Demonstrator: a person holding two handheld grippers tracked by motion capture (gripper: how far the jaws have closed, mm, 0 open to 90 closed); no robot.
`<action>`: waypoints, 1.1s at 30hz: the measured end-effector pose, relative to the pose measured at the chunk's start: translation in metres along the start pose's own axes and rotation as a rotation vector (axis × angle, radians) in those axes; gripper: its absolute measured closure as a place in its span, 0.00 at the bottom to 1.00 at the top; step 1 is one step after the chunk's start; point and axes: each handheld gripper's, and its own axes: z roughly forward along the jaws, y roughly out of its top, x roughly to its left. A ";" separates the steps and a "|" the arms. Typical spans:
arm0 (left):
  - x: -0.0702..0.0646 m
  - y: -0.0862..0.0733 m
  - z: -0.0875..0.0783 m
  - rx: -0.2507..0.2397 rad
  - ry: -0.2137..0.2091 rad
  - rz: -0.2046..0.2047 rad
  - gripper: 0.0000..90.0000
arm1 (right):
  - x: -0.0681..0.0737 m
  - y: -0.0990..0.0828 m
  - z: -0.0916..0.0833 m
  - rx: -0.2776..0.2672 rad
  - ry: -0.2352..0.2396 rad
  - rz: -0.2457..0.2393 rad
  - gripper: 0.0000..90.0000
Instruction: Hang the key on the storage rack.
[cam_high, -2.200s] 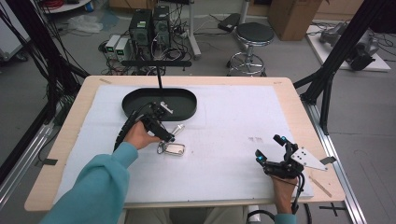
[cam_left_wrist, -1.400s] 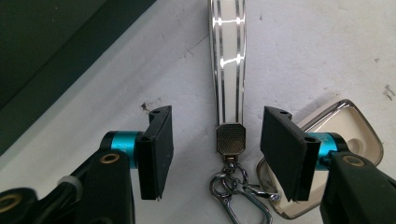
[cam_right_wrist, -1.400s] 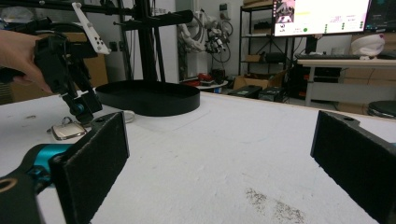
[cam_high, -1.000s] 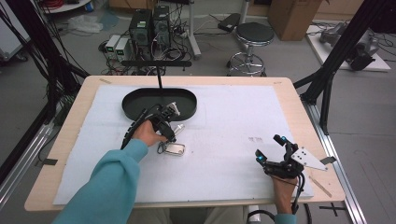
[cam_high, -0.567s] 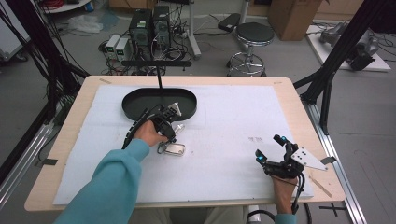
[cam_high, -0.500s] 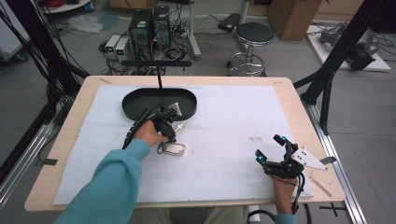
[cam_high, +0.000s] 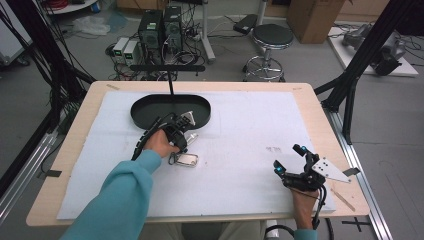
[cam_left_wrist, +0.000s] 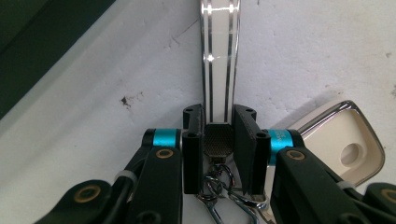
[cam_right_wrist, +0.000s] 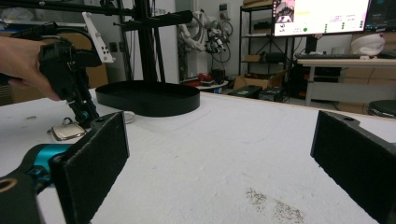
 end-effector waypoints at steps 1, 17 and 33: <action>-0.001 0.000 0.000 -0.003 0.005 0.004 0.82 | 0.000 0.000 0.000 0.000 0.000 0.001 0.04; 0.004 -0.007 -0.021 -0.138 0.024 0.054 0.82 | 0.000 0.000 0.000 -0.001 0.000 -0.001 0.04; 0.016 -0.018 -0.068 -0.408 -0.088 0.069 0.82 | 0.000 0.000 0.000 -0.001 0.000 -0.003 0.04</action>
